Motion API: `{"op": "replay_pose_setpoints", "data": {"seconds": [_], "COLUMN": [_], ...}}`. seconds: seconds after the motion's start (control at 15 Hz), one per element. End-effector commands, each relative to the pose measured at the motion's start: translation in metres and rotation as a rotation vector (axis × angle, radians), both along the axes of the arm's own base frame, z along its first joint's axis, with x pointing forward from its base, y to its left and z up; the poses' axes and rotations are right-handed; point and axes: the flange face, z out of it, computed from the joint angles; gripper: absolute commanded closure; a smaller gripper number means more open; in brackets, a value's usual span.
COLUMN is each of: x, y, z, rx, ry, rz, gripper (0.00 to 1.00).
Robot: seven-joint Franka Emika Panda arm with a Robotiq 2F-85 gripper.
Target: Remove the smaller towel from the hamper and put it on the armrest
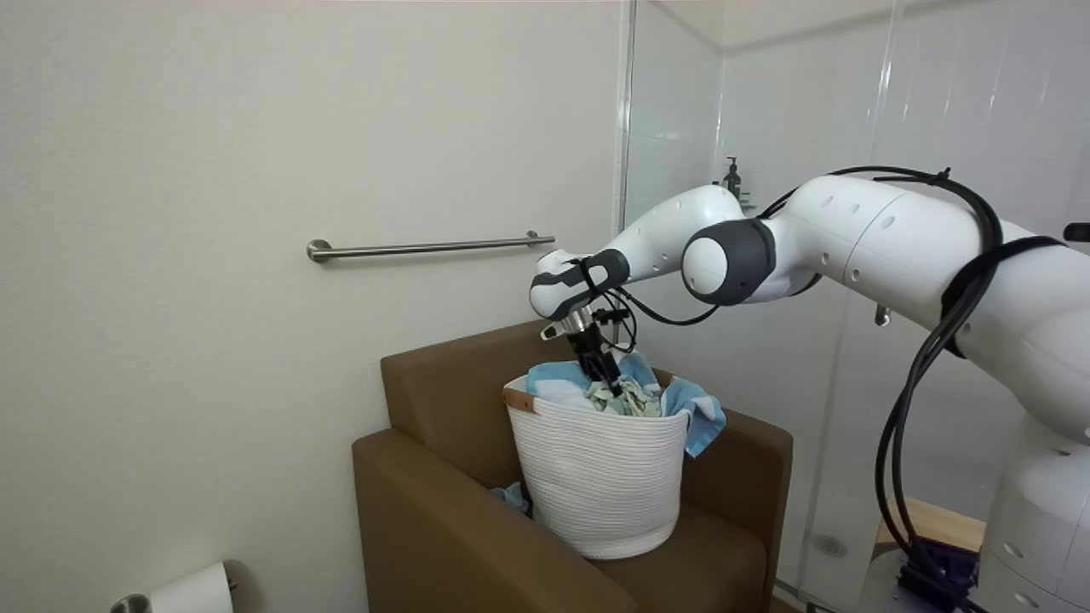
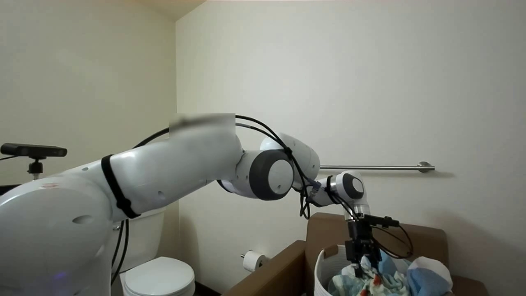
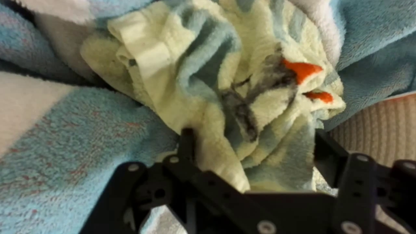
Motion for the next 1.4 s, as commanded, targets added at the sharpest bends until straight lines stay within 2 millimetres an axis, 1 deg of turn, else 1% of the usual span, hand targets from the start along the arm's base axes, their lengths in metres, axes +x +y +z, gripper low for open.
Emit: {"op": "replay_pose_setpoints", "data": {"seconds": [0.0,0.27,0.47,0.53,0.6,0.67,0.73,0.8,0.87,0.93,1.0,1.13,1.33], "x": [0.002,0.000,-0.001,0.000,0.000,0.001,0.003,0.005,0.008,0.013,0.018,0.026,0.036], "y": [-0.002,-0.001,0.009,0.015,0.020,0.024,0.030,0.034,0.036,0.066,0.078,0.112,0.173], "z": [-0.001,-0.007,-0.014,-0.016,-0.016,-0.014,-0.008,-0.006,-0.005,0.001,0.012,0.029,0.063], "rx": [0.016,0.003,-0.009,-0.009,-0.012,-0.020,-0.034,-0.048,-0.066,-0.090,-0.098,-0.099,-0.118], "ry": [0.003,0.027,0.045,0.054,0.059,0.067,0.064,0.061,0.047,0.042,0.014,-0.027,-0.084], "rz": [0.016,0.027,0.014,0.011,-0.001,0.000,-0.003,0.001,-0.007,-0.016,-0.034,-0.075,-0.076], "gripper": [0.40,0.66,0.86,0.90,0.93,0.93,0.90,0.90,0.92,0.90,0.90,0.90,0.91]}}
